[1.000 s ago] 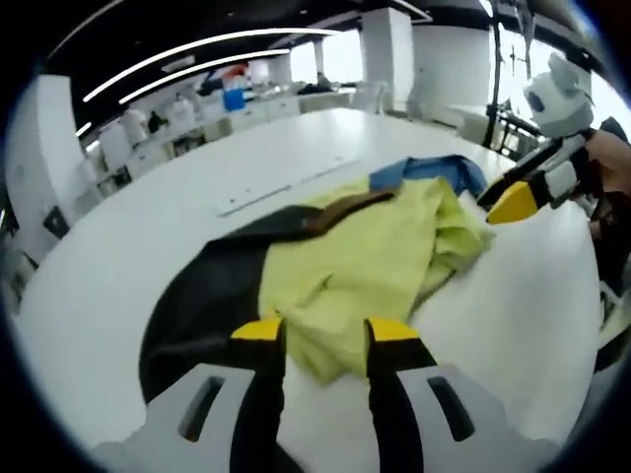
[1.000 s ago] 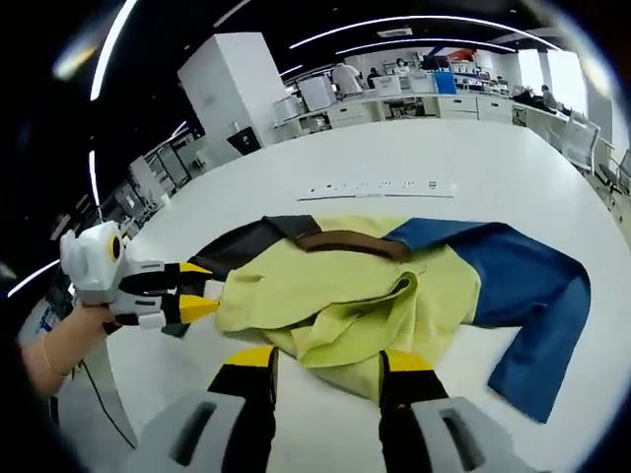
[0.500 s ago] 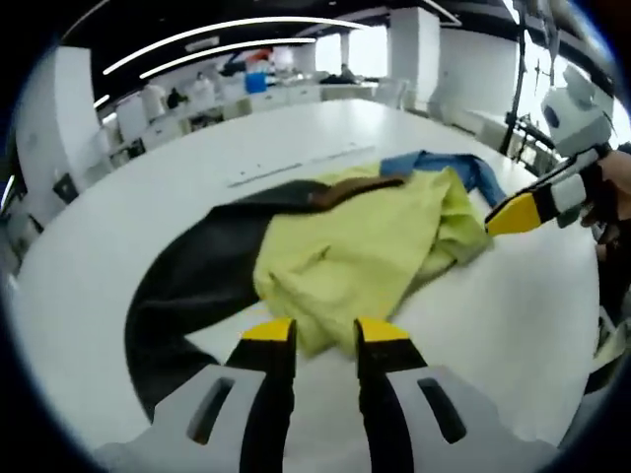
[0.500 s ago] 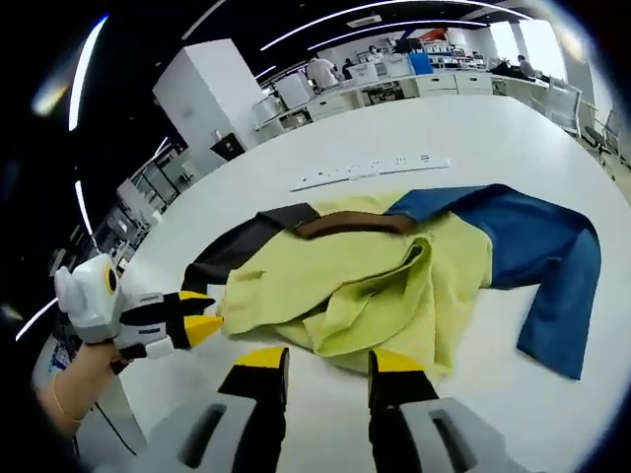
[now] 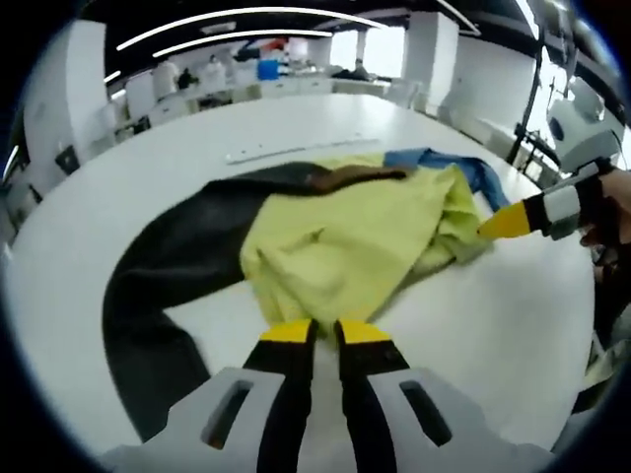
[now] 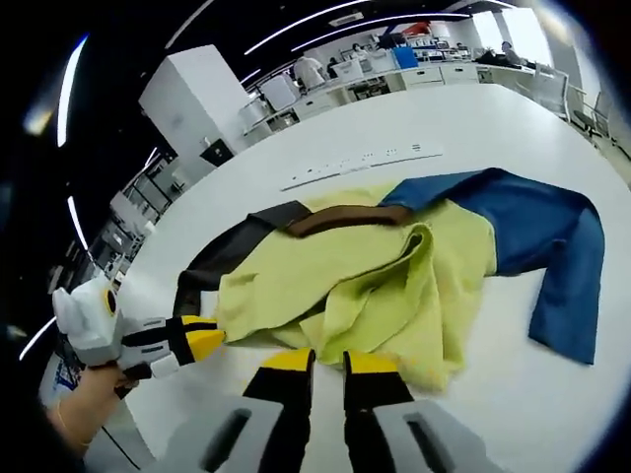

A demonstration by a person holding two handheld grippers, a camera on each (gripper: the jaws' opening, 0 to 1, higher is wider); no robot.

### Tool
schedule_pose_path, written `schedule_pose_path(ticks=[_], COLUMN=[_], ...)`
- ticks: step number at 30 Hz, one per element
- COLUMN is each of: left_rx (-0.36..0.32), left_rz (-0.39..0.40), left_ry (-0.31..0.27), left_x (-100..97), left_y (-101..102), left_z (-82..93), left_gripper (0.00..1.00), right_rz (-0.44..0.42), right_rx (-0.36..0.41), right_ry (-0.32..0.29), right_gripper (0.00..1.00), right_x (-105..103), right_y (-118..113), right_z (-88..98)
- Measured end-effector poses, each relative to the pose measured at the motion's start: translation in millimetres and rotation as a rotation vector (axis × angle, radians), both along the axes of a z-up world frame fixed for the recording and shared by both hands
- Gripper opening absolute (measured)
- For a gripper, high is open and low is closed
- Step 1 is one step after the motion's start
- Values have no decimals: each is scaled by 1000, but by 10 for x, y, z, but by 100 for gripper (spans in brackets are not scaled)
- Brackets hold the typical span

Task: Fold the garment on the visible template until the final outline fits inside the template.

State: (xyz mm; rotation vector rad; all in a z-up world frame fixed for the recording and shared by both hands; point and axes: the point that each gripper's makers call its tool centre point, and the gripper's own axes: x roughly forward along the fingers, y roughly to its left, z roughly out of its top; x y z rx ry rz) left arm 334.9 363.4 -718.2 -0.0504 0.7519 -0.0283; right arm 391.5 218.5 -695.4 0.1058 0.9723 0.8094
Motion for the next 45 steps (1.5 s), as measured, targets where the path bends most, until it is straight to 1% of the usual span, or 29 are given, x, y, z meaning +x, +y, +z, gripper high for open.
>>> schedule_pose_path(ticks=[1,3,7,13,15,22,26,30,33,38,45], left_rx=[-5,-6,-11,15,40,50,49,56,58,67,63], left_rz=[6,6,9,-13,-33,-49,-46,-48,-49,-56,-42], left_ry=[5,7,11,9,7,-31,-48,-68,-75,-83,-97], left_x=[-4,-3,-4,-24,-46,-155,-215,-269,-316,-450,-638], left_y=[3,4,-3,-24,-14,28,38,37,33,34,61], left_z=[-10,-21,-30,20,52,276,401,540,611,725,870], left_gripper=[3,2,1,0,0,0,0,0,0,0,0], right_rz=[3,11,22,32,39,52,52,65,74,77,79], right_rx=[-1,-4,-9,-8,-11,-15,-7,-18,-35,-51,-72], right_ry=[-1,-13,-17,-29,-40,-68,-68,-77,-80,-82,-102], right_gripper=[0,0,0,0,0,0,0,0,0,0,0], right_x=[-2,3,-14,-36,-43,-77,-116,-187,-231,-300,-368], right_y=[1,-2,-12,-75,-110,-302,-422,-565,-687,-894,-1141], right_z=[0,2,-10,12,29,125,177,208,205,206,244])
